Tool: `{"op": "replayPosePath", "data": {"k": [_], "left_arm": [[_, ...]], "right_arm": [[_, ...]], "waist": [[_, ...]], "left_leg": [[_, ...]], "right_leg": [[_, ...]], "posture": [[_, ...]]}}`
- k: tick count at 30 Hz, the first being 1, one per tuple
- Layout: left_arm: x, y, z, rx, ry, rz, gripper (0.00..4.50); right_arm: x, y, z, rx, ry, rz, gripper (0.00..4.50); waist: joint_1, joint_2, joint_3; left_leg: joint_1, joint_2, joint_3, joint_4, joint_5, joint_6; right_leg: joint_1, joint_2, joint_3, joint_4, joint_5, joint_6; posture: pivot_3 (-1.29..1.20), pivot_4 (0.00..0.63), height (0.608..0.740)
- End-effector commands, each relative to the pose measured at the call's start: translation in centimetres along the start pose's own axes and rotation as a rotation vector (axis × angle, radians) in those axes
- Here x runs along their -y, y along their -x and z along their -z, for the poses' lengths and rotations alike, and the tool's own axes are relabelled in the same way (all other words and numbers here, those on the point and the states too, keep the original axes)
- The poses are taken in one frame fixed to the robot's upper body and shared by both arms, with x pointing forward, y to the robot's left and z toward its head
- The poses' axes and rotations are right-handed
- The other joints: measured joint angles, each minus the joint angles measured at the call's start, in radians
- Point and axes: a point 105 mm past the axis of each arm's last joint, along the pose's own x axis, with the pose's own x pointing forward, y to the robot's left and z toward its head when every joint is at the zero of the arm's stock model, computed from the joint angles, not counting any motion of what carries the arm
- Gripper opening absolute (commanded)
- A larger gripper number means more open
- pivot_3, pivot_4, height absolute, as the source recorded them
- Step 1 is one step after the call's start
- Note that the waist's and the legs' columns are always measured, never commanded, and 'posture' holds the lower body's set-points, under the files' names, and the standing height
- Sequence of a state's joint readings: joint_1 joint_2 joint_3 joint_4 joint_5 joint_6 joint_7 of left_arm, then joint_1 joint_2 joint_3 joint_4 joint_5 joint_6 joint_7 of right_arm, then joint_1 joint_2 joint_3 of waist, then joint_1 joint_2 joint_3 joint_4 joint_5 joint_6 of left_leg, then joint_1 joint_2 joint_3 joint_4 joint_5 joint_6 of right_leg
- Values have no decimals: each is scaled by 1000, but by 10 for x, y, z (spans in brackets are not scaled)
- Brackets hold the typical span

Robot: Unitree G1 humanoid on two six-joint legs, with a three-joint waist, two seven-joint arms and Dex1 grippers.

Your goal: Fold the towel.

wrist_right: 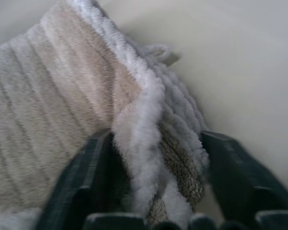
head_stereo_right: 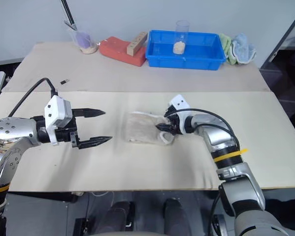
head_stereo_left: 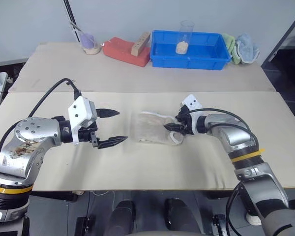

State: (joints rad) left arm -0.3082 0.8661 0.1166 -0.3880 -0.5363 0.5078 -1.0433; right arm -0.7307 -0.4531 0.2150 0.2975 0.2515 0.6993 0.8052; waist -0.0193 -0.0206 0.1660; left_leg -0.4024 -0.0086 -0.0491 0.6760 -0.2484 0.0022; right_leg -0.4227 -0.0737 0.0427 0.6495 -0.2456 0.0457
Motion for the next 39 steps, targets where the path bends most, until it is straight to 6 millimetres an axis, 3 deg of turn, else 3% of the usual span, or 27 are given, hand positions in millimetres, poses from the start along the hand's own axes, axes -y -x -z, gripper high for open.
{"op": "replayPosePath", "data": {"k": [1,6,8,13,16,19,21,24,31,34,39], "left_arm": [[0,8,-13,29,-31,-6,4500],[3,13,-21,89,-11,12,4500],[5,15,-24,117,-4,25,4500],[16,18,-28,136,23,98,4500],[24,14,-32,144,26,162,4500],[27,6,-36,163,9,201,4500],[26,4,-38,165,5,210,4500],[23,3,-38,160,-3,206,4500],[1,10,-27,114,5,16,4500],[-15,31,-9,28,26,-160,4500],[-24,58,15,-155,-15,-372,4500]], "right_arm": [[-1,0,-4,14,-8,-15,1545],[4,7,-13,44,28,11,14],[16,16,-20,67,50,65,14],[68,52,-27,89,77,301,14],[89,62,-10,27,87,390,14],[102,60,6,-18,57,451,14],[106,58,5,4,20,471,941],[110,59,0,34,5,488,1975],[118,91,-38,208,19,540,4365],[95,110,-66,268,150,408,4456],[66,133,-54,143,395,246,4456]], "waist": [[-1,0,0],[-2,0,0],[-1,0,0],[6,0,0],[3,0,0],[-2,0,0],[-8,0,0],[-20,0,0],[-23,0,0],[-23,2,1],[-18,2,1]], "left_leg": [[0,0,0,0,0,0],[0,0,0,0,0,0],[0,0,0,0,0,0],[-1,-1,0,0,0,0],[0,-1,1,0,0,0],[0,-1,4,0,0,0],[0,0,7,0,0,0],[1,0,6,0,0,0],[0,0,3,-1,0,0],[-1,0,2,-1,0,1],[0,3,2,-1,-1,2]], "right_leg": [[0,0,0,0,0,0],[0,0,0,0,0,0],[0,0,0,0,0,0],[0,-2,0,0,0,0],[0,-2,0,-1,0,0],[1,0,0,-1,0,0],[1,0,0,-1,0,0],[1,0,2,0,0,0],[0,-1,2,-1,0,0],[-1,-1,2,0,0,0],[0,0,1,-2,0,0]], "posture": [[0,150,740],[0,150,740],[0,150,740],[0,150,740],[0,150,740],[0,150,740],[0,150,740],[0,150,740],[0,150,740],[0,150,740],[0,150,740]]}}
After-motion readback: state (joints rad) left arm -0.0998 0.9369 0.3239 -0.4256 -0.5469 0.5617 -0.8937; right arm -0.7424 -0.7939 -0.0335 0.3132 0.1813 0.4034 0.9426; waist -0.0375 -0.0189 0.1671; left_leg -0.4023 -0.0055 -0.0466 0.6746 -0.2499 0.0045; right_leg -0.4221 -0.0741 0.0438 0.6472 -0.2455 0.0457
